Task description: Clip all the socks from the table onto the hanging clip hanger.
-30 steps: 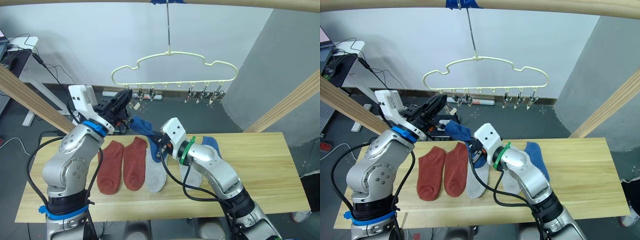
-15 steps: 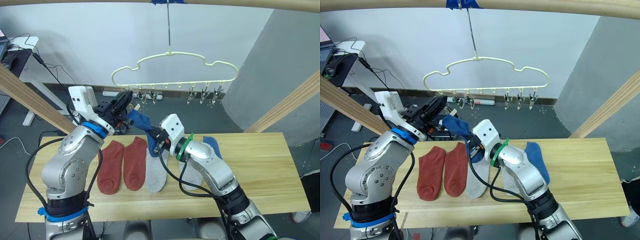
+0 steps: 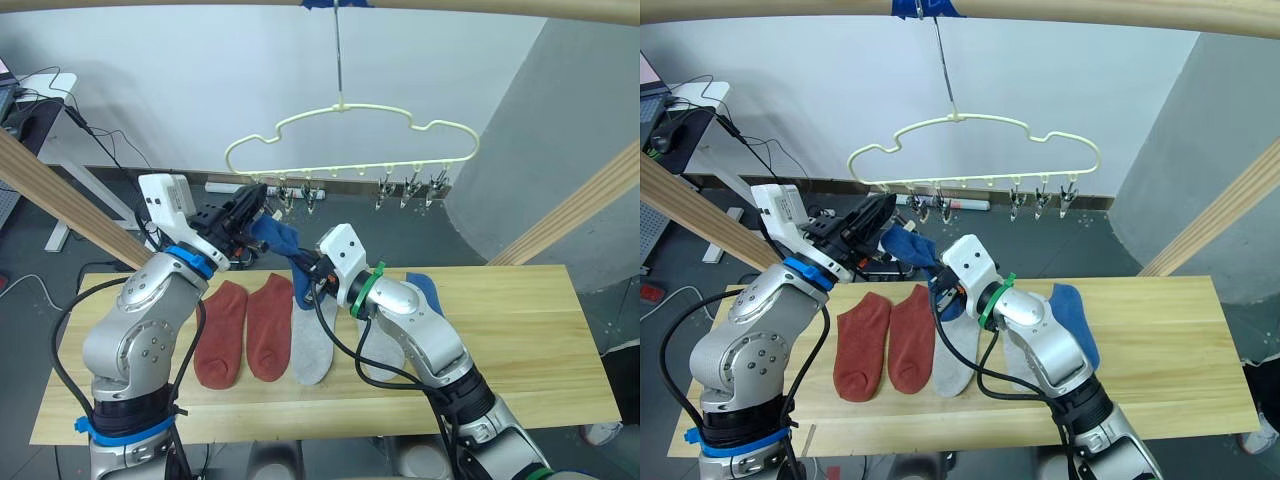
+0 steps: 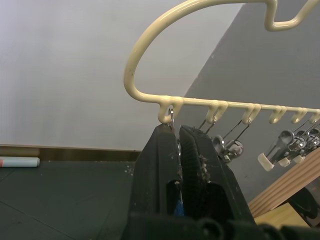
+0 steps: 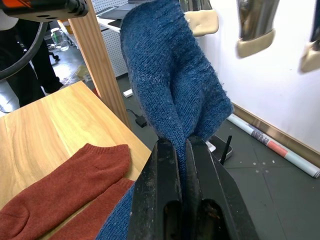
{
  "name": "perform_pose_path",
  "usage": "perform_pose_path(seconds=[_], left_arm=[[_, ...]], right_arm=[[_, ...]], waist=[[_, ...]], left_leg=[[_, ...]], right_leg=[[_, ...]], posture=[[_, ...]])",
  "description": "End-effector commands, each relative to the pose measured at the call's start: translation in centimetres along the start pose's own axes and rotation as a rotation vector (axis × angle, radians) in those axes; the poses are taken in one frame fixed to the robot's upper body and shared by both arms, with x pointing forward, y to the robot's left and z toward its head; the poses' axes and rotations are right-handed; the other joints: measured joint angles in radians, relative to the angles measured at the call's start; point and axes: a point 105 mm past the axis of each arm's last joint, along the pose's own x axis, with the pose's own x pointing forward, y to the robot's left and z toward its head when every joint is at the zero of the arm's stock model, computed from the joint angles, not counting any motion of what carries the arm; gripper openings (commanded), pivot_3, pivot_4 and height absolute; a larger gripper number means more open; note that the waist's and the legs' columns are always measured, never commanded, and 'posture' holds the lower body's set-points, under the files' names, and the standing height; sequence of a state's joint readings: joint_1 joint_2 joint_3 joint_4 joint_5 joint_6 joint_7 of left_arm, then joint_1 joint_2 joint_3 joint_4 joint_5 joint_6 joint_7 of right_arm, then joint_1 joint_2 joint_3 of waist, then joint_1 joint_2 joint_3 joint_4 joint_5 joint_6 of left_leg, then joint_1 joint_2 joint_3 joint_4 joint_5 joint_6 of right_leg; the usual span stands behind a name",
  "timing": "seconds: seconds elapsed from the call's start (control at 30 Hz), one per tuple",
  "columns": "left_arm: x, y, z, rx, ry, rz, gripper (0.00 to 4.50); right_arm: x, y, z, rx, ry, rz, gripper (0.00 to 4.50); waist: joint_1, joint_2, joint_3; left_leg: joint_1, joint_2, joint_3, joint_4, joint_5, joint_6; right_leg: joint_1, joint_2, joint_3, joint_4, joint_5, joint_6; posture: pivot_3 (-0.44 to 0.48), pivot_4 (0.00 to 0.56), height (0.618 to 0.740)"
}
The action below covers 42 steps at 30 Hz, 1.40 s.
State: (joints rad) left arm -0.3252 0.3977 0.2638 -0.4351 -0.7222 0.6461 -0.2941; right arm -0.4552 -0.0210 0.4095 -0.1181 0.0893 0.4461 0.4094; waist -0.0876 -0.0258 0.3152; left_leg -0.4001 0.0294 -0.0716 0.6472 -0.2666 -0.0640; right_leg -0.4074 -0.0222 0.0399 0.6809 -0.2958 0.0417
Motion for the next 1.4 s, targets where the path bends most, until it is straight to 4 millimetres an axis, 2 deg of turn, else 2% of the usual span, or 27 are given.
perform_pose_path(seconds=[0.03, 0.3, 0.43, 0.53, 0.67, 0.83, 0.9, 1.07, 1.2, 1.3, 1.4], left_arm=[[-0.6, -0.6, 1.3, 0.041, -0.043, -0.015, 0.32], [-0.9, -0.7, 0.9, 0.052, -0.018, -0.031, 2.66], [-1.2, -0.6, 0.7, 0.067, -0.002, -0.031, 2.66], [-1.4, -0.4, 0.5, 0.1, 0.012, -0.017, 2.7], [-1.7, -0.2, 0.4, 0.137, 0.016, -0.011, 2.7], [-2.3, 1.2, 0.8, 0.25, -0.015, 0.076, 2.7], [-2.6, 1.3, 0.6, 0.262, -0.017, 0.083, 2.7], [-3.1, 1.1, -0.1, 0.28, -0.006, 0.079, 2.7], [-3.2, -0.5, -0.8, 0.336, 0.006, -0.003, 2.7], [-3.2, -1.9, -1.4, 0.338, 0.0, -0.043, 2.7], [-3.1, -2.3, -1.6, 0.334, -0.005, -0.045, 2.7]], right_arm=[[0.2, 0.0, 1.7, -0.024, -0.067, -0.006, 0.0], [0.5, 0.2, 1.9, -0.032, -0.072, 0.002, 0.0], [0.5, 0.4, 1.8, -0.034, -0.072, 0.01, 0.0], [0.6, 0.5, 1.6, -0.043, -0.055, 0.02, 0.74], [0.3, 0.7, 1.1, -0.076, -0.026, 0.04, 2.13], [-2.3, 0.0, 0.3, -0.13, 0.017, 0.066, 2.13], [-4.2, -0.2, 0.2, -0.143, 0.028, 0.094, 2.13], [-8.0, -0.8, 1.0, -0.186, 0.025, 0.156, 2.13], [-10.2, -2.5, 3.0, -0.178, -0.032, 0.133, 2.13], [-12.0, -5.6, 5.0, -0.131, -0.099, 0.027, 2.13], [-13.4, -7.0, 5.6, -0.102, -0.099, -0.008, 2.13]], waist=[[0.0, 0.0, 0.0], [0.0, 0.0, 0.0], [0.0, 0.0, 0.0], [0.0, 0.0, 0.0], [0.0, 0.0, 0.0], [0.003, 0.0, 0.0], [0.003, 0.0, 0.0], [0.002, 0.0, 0.0], [-0.001, 0.0, 0.0], [0.0, 0.0, 0.0], [0.001, 0.0, 0.0]], left_leg=[[0.0, 0.0, 0.0, 0.0, 0.0, 0.0], [0.0, 0.0, 0.0, 0.0, 0.0, 0.0], [0.0, 0.0, -0.001, 0.0, 0.0, 0.0], [0.0, 0.0, -0.001, 0.0, 0.0, 0.0], [0.0, 0.0, -0.001, 0.0, 0.0, 0.0], [0.0, 0.0, -0.001, 0.0, 0.0, 0.0], [0.0, 0.0, -0.001, 0.0, 0.0, 0.0], [0.0, 0.0, -0.001, 0.0, 0.0, 0.0], [0.0, 0.0, 0.0, 0.0, 0.0, 0.0], [0.0, 0.0, 0.0, 0.0, 0.0, 0.0], [0.0, 0.0, 0.002, 0.0, 0.0, 0.0]], right_leg=[[0.0, 0.0, 0.0, 0.0, 0.0, 0.0], [0.0, 0.0, 0.0, 0.0, 0.0, 0.0], [0.0, 0.0, 0.0, 0.0, 0.0, 0.0], [0.0, 0.0, 0.0, 0.0, 0.0, 0.0], [0.0, 0.0, 0.0, 0.0, 0.0, 0.0], [0.0, 0.0, 0.0, 0.0, 0.0, 0.0], [0.0, -0.001, 0.001, -0.001, 0.0, 0.0], [0.0, -0.001, 0.001, 0.0, 0.0, 0.0], [0.0, 0.001, 0.001, 0.001, 0.0, -0.001], [0.0, 0.001, 0.001, 0.0, 0.0, -0.001], [0.0, 0.0, 0.001, 0.0, 0.001, -0.001]], posture=[[-0.132, 0.317, 0.74], [-0.126, 0.316, 0.74], [-0.124, 0.317, 0.74], [-0.124, 0.318, 0.74], [-0.126, 0.32, 0.74], [-0.128, 0.321, 0.74], [-0.13, 0.323, 0.74], [-0.146, 0.328, 0.74], [-0.156, 0.329, 0.74], [-0.162, 0.329, 0.74], [-0.162, 0.329, 0.74]])
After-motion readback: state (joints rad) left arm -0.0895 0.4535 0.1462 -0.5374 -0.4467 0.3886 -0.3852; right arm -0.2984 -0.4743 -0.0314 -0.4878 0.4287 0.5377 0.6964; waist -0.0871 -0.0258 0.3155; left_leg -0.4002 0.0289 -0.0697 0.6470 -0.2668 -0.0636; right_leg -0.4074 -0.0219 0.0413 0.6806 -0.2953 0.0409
